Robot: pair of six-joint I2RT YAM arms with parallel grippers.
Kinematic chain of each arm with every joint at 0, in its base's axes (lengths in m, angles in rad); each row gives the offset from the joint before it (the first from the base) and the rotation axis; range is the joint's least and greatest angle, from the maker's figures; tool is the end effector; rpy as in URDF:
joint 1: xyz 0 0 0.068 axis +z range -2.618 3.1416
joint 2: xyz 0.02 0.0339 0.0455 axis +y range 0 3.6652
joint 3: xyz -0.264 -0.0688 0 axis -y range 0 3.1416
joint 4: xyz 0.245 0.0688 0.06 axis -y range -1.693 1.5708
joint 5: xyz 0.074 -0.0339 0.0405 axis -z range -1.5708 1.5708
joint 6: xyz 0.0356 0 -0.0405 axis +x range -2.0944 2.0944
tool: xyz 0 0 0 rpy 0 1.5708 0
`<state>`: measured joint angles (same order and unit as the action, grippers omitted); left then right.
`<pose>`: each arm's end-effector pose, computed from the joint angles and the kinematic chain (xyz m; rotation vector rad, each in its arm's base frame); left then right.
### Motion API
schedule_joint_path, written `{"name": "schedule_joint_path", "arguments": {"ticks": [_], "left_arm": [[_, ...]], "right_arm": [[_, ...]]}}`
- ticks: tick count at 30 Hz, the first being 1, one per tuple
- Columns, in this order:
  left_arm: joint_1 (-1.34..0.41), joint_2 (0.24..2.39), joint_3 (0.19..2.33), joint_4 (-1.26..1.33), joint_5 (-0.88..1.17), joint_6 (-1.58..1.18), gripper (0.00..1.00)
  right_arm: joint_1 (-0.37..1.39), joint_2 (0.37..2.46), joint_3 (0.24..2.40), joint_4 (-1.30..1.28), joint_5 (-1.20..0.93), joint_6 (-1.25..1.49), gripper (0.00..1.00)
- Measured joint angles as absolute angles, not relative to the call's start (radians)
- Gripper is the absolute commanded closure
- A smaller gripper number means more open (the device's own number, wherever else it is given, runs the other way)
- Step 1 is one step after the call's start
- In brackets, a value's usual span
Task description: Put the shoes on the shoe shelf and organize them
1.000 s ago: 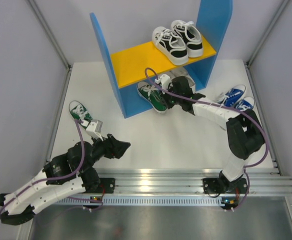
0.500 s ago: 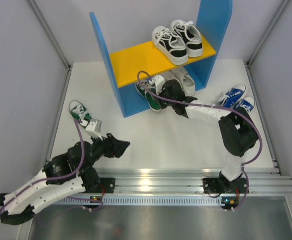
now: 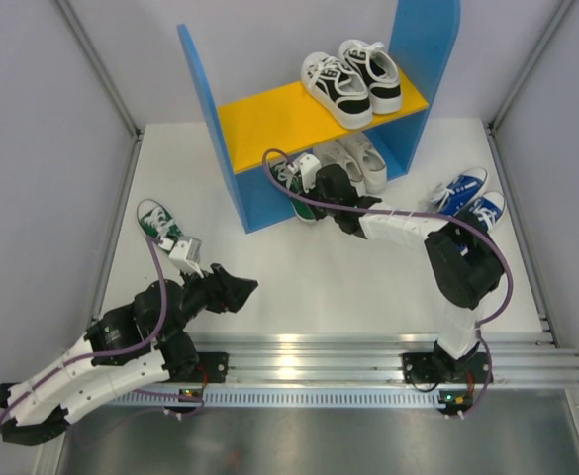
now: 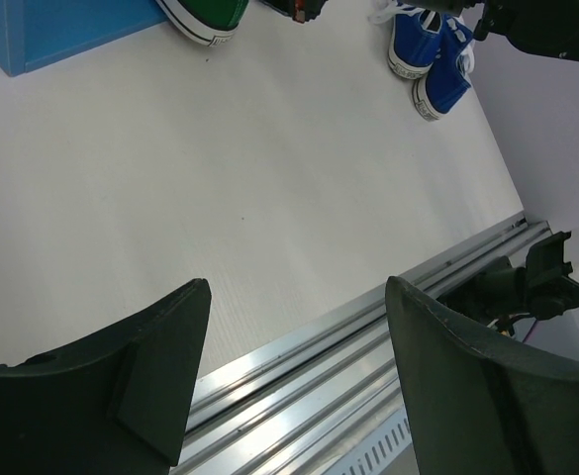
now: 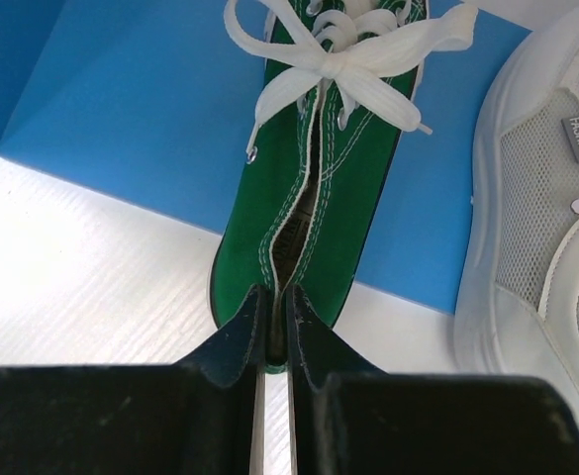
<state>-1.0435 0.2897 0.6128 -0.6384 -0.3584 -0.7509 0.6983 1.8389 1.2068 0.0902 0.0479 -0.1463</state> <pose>0.0522 -0.0649 0.2903 0.0307 1.9653 -0.8851 0.3204 0.2667 0.2152 -0.8444 1.9494 0.2782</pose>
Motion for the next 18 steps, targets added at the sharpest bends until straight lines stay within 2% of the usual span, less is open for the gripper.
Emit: {"name": "schedule_joint_path", "arguments": {"ticks": [2, 3, 5, 6, 12, 15, 18], "left_arm": [[-1.044, 0.290, 0.613, -0.638, -0.362, -0.756, 0.23], [-1.044, 0.289, 0.613, -0.639, -0.363, -0.759, 0.23], [-1.044, 0.285, 0.612, -0.640, -0.372, -0.769, 0.22], [-1.044, 0.283, 0.612, -0.641, -0.380, -0.777, 0.20], [-1.044, 0.300, 0.621, -0.697, -0.479, -0.857, 0.11], [-1.044, 0.358, 0.659, -0.777, -0.567, -0.923, 0.04], [-1.044, 0.432, 0.727, -0.872, -0.671, -0.997, 0.02]], "right_arm": [[0.698, 1.841, 1.208, 0.089, 0.046, -0.149, 0.85], [0.698, 1.842, 1.210, 0.085, 0.042, -0.154, 0.74], [0.698, 1.844, 1.216, 0.083, 0.034, -0.160, 0.62], [0.698, 1.844, 1.219, 0.083, 0.027, -0.168, 0.51], [0.698, 1.800, 1.216, 0.046, -0.040, -0.240, 0.14], [0.697, 1.710, 1.215, -0.057, -0.112, -0.319, 0.07], [0.688, 1.576, 1.215, -0.191, -0.234, -0.424, 0.05]]}}
